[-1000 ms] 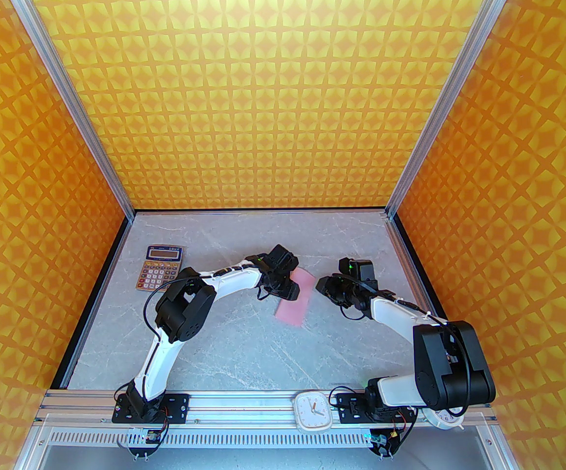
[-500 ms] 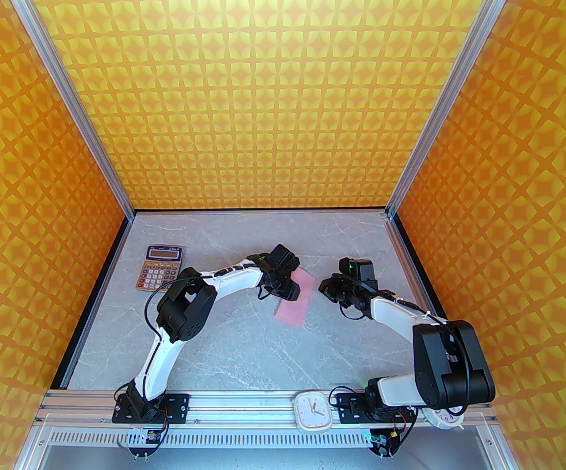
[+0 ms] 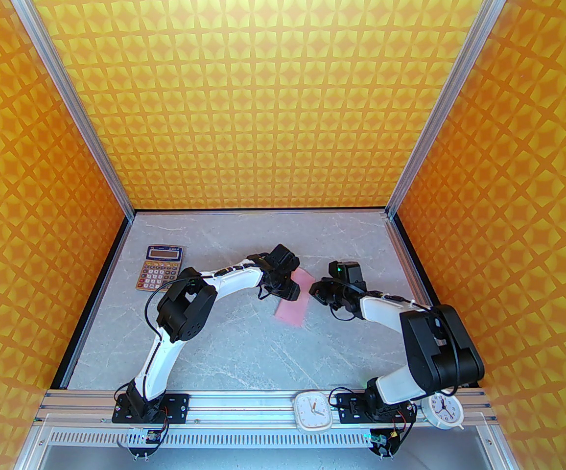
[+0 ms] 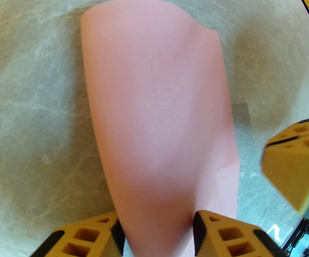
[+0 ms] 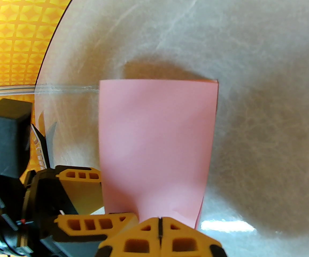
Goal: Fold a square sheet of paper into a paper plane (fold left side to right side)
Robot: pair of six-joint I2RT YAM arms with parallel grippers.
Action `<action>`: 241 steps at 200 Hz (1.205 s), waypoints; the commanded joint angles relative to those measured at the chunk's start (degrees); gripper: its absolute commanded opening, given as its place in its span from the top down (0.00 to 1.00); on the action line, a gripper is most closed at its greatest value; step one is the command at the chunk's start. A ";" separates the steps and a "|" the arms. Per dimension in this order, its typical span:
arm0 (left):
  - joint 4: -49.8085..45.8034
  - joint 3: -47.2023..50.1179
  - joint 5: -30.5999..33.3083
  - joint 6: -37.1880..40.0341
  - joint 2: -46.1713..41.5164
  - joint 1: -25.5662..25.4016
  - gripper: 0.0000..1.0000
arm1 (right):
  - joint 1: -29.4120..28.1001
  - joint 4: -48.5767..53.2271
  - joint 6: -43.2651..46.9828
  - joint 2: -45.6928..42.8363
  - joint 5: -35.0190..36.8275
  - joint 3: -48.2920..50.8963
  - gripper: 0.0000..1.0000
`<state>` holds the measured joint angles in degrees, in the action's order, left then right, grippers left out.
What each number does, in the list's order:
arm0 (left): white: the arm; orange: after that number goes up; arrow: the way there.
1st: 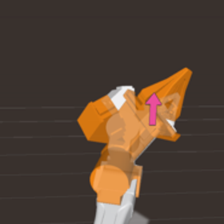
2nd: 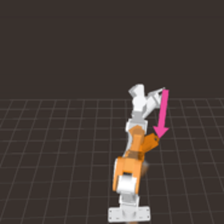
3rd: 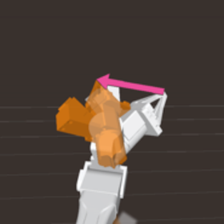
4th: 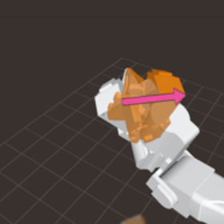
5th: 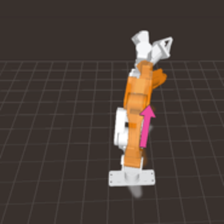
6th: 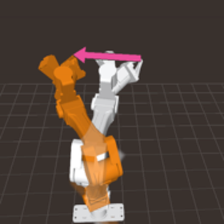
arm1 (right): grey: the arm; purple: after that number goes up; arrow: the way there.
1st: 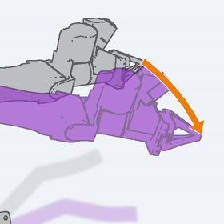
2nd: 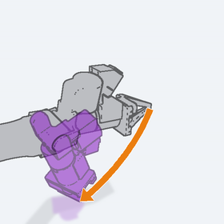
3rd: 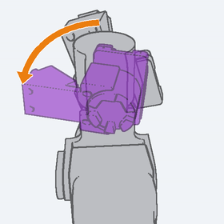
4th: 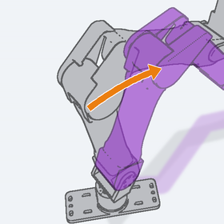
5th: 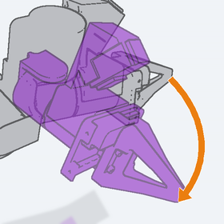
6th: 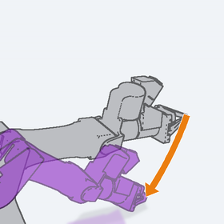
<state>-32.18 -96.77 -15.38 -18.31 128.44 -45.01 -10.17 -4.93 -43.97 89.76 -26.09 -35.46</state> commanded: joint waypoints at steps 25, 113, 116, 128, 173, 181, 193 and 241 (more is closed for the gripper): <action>-3.82 0.44 0.00 0.81 3.47 -1.12 0.53 | -1.38 -4.30 -2.75 2.87 -1.13 0.32 1.00; -4.05 0.05 0.00 0.99 3.39 -1.10 0.53 | -2.21 0.85 -0.83 7.13 1.07 -1.45 1.00; -4.12 0.09 0.00 0.99 3.32 -1.12 0.52 | -2.21 1.00 -0.71 7.18 1.11 -1.45 1.00; -4.13 0.00 0.00 0.92 2.88 -1.04 0.51 | -2.20 2.02 -0.19 7.09 1.69 -1.53 1.00; -2.78 2.12 0.00 -1.17 -4.09 2.52 0.43 | -2.29 3.52 1.30 7.70 1.82 -2.02 1.00; -2.27 2.90 0.00 -1.63 -5.85 3.18 0.43 | -2.30 3.55 1.25 7.74 1.79 -1.99 1.00; -1.71 3.70 -0.05 -2.23 -8.08 3.90 0.43 | -2.31 3.65 1.34 7.73 1.88 -1.98 1.00; 3.79 5.21 -8.76 -8.20 -9.02 4.06 0.98 | -2.26 3.52 1.38 8.32 1.90 -2.33 1.00</action>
<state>-32.42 -93.23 -17.32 -22.20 120.66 -40.36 -12.25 -4.95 -43.66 95.90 -26.52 -37.34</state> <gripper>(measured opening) 0.135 0.031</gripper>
